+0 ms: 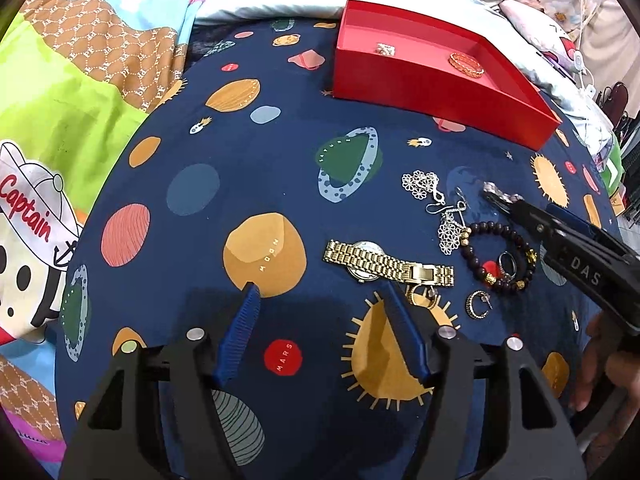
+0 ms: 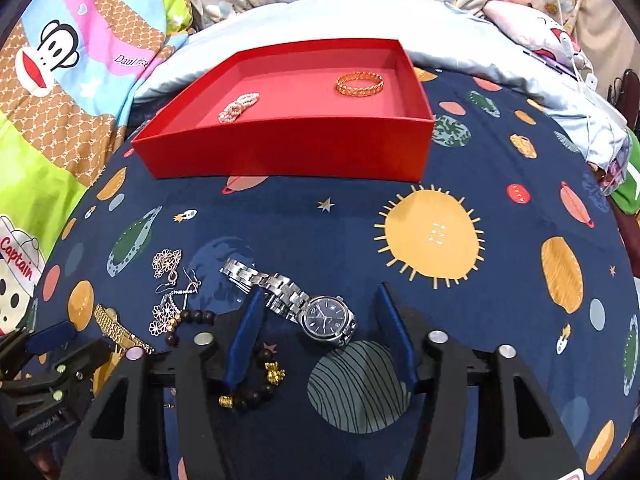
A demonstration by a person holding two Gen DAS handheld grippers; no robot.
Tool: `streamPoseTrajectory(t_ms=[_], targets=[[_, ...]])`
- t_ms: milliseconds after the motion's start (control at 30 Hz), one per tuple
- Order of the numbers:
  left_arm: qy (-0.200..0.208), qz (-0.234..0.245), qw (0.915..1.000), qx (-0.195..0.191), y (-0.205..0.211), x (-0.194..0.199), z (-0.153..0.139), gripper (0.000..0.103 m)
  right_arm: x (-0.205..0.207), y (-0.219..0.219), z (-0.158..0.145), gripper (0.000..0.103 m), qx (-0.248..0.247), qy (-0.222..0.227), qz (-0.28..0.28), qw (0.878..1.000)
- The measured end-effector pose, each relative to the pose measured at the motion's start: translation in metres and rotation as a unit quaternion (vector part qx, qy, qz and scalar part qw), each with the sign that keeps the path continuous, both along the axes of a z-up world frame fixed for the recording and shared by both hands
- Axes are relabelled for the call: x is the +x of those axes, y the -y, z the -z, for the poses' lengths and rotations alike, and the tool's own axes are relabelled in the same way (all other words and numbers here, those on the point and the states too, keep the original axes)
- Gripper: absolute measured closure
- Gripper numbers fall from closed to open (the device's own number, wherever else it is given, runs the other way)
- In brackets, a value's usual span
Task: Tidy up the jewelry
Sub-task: 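Move the right gripper onto the silver watch and close on it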
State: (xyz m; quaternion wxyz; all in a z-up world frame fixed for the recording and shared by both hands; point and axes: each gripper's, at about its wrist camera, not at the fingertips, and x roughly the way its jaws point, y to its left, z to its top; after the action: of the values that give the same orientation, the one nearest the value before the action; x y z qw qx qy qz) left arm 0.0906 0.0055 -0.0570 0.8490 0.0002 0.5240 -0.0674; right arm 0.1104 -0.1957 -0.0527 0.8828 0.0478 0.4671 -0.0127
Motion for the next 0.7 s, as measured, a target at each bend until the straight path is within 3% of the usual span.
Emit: streamPoseTrajectory(t_ms=[133, 433, 700], targets=[[-0.001, -0.002, 1.0000, -0.002, 0.000, 0.001, 0.000, 0.041, -0.010, 0.002, 0.000, 0.065, -0.002, -0.003, 0.000, 1.000], [-0.001, 0.013, 0.9999, -0.006, 0.009, -0.005, -0.002, 0.041, -0.045, 0.009, -0.001, 0.065, 0.010, -0.011, 0.018, 1.000], [-0.002, 0.020, 0.9998, -0.007, 0.015, -0.008, -0.003, 0.041, -0.056, 0.010, -0.003, 0.063, 0.020, -0.014, -0.004, 1.000]])
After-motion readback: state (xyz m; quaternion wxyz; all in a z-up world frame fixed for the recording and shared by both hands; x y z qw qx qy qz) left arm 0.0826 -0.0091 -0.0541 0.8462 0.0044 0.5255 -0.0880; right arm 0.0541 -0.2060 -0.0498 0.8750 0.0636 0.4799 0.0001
